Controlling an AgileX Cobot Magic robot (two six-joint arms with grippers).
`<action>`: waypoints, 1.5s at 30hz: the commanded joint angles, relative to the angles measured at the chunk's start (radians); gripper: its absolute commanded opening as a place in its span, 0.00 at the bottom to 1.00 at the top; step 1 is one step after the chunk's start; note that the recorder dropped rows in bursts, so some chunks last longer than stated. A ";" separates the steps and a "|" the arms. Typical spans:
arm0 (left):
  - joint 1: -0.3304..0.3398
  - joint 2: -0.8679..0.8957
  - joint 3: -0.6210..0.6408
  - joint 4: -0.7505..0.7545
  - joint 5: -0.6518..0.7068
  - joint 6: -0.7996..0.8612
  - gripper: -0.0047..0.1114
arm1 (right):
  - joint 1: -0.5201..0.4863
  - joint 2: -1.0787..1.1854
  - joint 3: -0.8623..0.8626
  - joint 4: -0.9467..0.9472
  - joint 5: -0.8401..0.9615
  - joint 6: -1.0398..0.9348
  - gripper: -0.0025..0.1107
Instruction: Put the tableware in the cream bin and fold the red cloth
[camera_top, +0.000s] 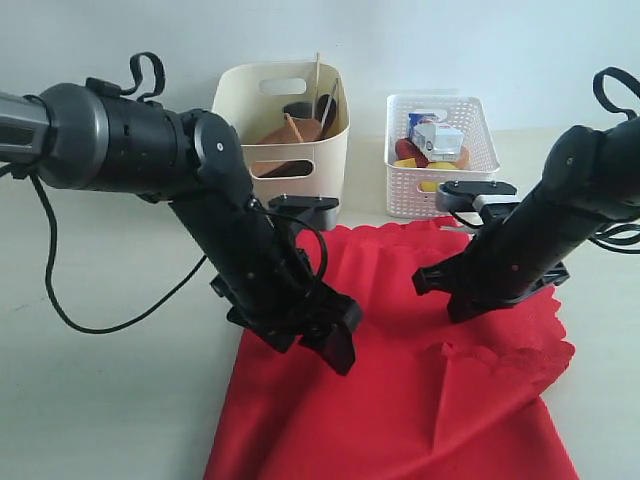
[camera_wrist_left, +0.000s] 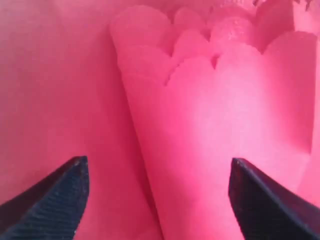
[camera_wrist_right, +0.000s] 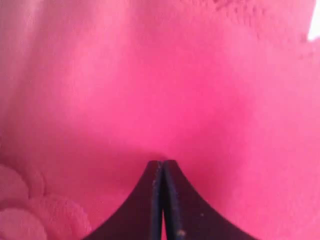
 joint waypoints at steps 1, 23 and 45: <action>0.001 0.035 0.002 -0.035 -0.001 0.027 0.68 | -0.002 0.046 -0.049 0.005 -0.010 -0.009 0.02; -0.162 0.031 0.002 -0.450 0.285 0.416 0.24 | -0.002 0.087 -0.248 -0.121 0.159 0.064 0.02; 0.098 -0.673 0.318 -0.243 -0.283 0.234 0.23 | -0.195 -0.192 -0.030 -0.089 0.365 0.000 0.61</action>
